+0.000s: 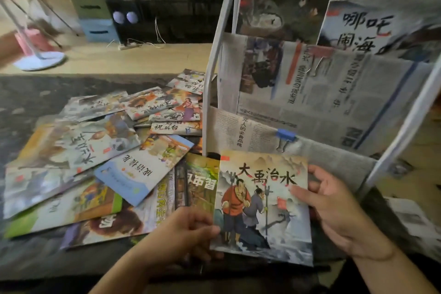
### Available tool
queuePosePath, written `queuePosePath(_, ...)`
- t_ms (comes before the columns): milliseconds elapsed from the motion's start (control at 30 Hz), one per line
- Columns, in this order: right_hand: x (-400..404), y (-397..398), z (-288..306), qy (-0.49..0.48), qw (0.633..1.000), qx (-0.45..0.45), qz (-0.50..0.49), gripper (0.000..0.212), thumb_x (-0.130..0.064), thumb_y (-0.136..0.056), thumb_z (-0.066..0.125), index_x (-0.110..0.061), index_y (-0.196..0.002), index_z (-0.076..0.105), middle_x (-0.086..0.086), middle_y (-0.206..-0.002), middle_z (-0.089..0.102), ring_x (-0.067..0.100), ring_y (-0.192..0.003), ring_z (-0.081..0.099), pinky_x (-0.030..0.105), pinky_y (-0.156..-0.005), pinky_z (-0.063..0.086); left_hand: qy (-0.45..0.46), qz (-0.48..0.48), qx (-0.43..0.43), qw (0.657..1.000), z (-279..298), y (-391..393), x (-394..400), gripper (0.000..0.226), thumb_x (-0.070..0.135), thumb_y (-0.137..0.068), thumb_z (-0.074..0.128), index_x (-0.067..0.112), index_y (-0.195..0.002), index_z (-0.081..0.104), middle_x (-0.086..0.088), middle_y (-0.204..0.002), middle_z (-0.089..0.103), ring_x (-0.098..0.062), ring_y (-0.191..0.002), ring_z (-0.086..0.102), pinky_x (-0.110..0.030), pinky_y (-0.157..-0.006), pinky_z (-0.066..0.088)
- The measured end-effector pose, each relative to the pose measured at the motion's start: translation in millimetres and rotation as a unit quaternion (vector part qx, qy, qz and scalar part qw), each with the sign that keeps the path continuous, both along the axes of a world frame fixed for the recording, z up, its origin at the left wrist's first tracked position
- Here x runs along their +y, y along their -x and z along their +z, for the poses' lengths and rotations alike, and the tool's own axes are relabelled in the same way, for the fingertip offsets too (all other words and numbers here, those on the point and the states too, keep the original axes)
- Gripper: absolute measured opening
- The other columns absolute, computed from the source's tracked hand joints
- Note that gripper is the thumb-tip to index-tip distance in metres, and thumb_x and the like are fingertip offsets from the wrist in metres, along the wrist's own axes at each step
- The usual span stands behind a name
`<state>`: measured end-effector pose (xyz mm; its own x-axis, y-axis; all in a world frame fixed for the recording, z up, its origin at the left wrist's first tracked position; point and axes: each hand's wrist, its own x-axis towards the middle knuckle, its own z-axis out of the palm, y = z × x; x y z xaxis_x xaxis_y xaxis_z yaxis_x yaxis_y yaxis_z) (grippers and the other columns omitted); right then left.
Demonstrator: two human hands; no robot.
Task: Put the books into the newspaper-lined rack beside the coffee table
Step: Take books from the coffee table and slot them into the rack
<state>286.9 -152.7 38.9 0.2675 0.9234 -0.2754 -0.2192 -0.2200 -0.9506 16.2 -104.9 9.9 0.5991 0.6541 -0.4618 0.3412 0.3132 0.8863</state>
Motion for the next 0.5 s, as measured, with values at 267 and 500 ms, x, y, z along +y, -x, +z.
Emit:
queuePosePath(267, 0.8, -5.4, 4.5, -0.011, 1.000, -0.021, -0.002, 0.037, 0.009, -0.082, 0.061, -0.009, -0.114, 0.057, 0.017, -0.096, 0.074, 0.030, -0.090, 0.072, 0.042, -0.072, 0.061, 0.044, -0.004, -0.010, 0.999, 2.8, -6.4, 2.1, 0.038, 0.019, -0.084, 0.069, -0.013, -0.101, 0.056, -0.015, -0.078, 0.070, -0.035, -0.090, 0.073, -0.030, -0.066, 0.058)
queuePosePath(500, 1.5, -7.7, 4.5, -0.017, 1.000, -0.014, 0.002, 0.037, 0.008, -0.084, 0.060, -0.010, -0.115, 0.056, 0.017, -0.096, 0.074, 0.030, -0.090, 0.072, 0.043, -0.072, 0.061, 0.046, 0.003, -0.022, 0.999, 7.3, -10.3, 2.1, 0.008, 0.008, -0.091, 0.063, 0.001, -0.087, 0.062, -0.009, -0.072, 0.071, -0.031, -0.087, 0.073, -0.025, -0.062, 0.057)
